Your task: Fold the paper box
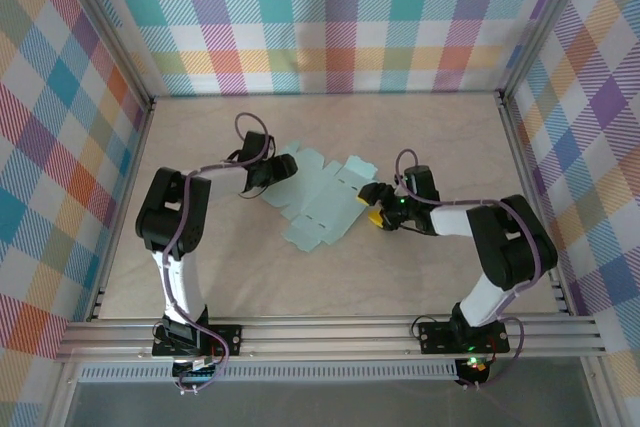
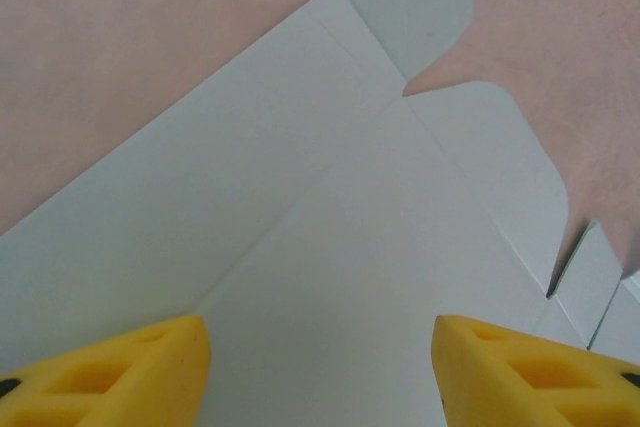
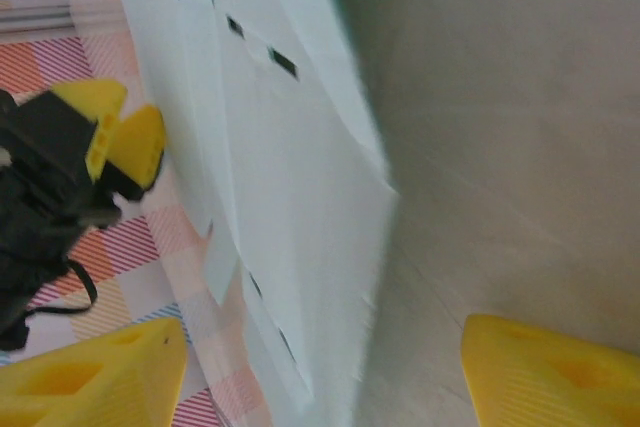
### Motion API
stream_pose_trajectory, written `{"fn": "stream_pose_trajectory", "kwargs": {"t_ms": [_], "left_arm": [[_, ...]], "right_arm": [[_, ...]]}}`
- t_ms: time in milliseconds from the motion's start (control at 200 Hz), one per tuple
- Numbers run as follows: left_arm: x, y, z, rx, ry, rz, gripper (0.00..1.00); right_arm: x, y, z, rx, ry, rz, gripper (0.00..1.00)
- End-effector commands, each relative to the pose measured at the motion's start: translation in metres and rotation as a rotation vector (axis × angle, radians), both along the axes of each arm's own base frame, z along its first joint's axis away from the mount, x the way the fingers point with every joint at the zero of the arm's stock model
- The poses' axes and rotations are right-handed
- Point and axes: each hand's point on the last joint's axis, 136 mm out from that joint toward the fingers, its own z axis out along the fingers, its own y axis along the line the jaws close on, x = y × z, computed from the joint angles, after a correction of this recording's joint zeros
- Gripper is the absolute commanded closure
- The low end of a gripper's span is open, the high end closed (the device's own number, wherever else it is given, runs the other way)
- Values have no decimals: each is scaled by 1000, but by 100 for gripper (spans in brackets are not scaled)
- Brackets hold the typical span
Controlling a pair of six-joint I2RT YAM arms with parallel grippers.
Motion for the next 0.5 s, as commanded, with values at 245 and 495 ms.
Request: {"fn": "stream_pose_trajectory", "kwargs": {"t_ms": [245, 495], "left_arm": [[-114, 29, -45, -39, 266, 376, 37], [-127, -6, -64, -170, 340, 456, 37]], "right_arm": [[31, 21, 29, -19, -131, 135, 44], [21, 12, 25, -52, -157, 116, 43]]}}
